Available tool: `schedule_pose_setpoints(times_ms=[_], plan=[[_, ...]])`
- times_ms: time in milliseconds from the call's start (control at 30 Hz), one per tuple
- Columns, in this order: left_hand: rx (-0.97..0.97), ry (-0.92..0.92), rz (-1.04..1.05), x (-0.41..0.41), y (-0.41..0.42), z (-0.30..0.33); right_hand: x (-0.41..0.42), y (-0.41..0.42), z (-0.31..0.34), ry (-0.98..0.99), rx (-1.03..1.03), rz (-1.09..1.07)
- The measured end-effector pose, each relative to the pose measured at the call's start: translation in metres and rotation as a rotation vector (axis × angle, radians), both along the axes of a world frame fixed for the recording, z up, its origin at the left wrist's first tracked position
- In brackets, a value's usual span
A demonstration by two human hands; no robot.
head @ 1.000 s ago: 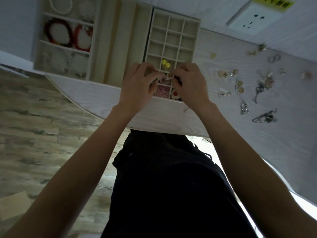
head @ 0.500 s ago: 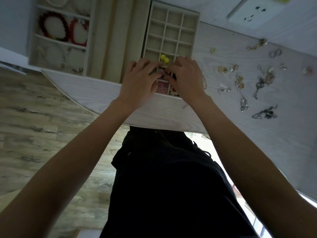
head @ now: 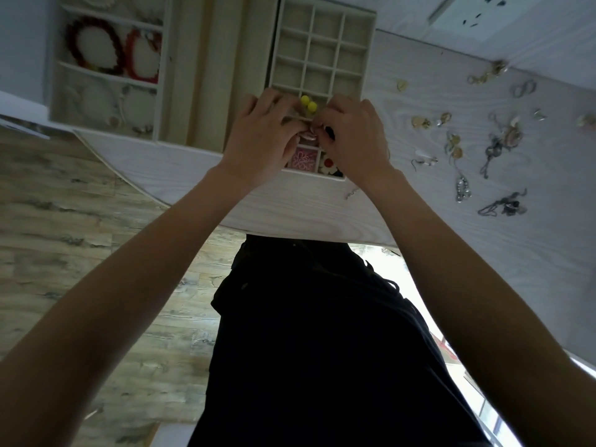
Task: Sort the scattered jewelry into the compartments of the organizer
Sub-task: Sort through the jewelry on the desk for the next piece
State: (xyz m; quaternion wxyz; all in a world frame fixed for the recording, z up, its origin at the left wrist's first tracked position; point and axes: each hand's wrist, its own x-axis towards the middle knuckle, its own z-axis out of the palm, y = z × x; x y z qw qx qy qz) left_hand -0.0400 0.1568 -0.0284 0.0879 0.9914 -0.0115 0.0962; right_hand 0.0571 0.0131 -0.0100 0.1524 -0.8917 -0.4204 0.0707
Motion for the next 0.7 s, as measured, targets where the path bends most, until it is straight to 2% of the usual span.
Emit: schedule_pose_setpoints(times_ms=[267,433,700], plan=[[-0.061,-0.059,0.011,-0.004,0.001,0.000,-0.024,-0.026,0.000,0.000,0.110,-0.105],[-0.110,-0.009,0.049,-0.009,-0.005,-0.001,-0.022,-0.022,0.000,-0.012,0.108,-0.118],[0.012,-0.012,0.063,-0.016,-0.007,0.001,-0.015,-0.015,0.000,-0.014,0.105,-0.050]])
